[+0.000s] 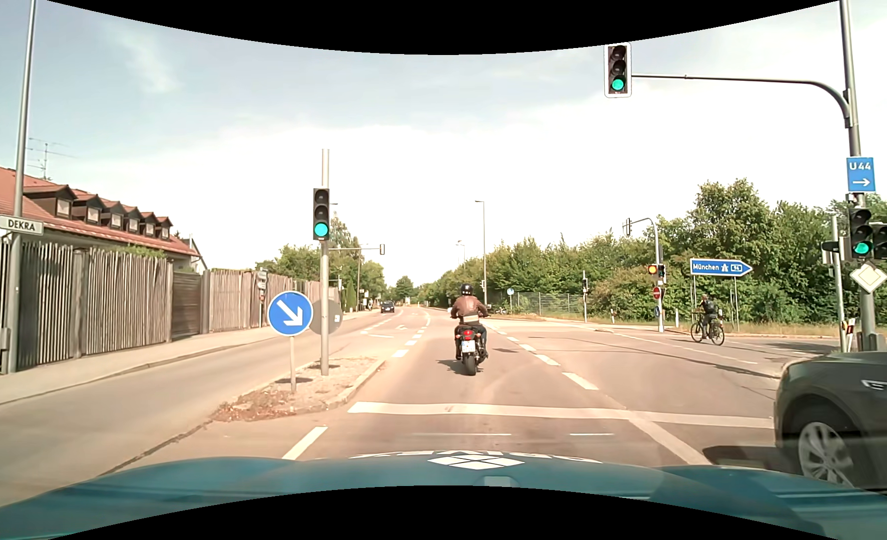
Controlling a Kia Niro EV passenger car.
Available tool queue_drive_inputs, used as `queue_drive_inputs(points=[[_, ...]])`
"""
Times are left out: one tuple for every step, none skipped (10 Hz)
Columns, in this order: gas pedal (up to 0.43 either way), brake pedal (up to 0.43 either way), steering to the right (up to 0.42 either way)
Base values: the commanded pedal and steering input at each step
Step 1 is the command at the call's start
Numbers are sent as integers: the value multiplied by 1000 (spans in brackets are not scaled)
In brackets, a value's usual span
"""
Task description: Follow the waypoints while adhering to traffic rules and regulations
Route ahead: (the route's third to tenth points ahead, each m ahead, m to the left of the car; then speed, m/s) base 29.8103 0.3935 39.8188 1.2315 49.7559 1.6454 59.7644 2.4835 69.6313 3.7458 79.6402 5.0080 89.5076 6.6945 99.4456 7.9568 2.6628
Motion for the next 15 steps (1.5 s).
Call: queue_drive_inputs(points=[[441, 0, 4], [441, 0, 5], [441, 0, 5], [441, 0, 5], [441, 0, 4], [441, 0, 4], [441, 0, 4], [441, 0, 4], [441, 0, 4], [441, 0, 4], [441, 0, 4], [441, 0, 4], [441, 0, 4], [441, 0, 3], [441, 0, 3]])
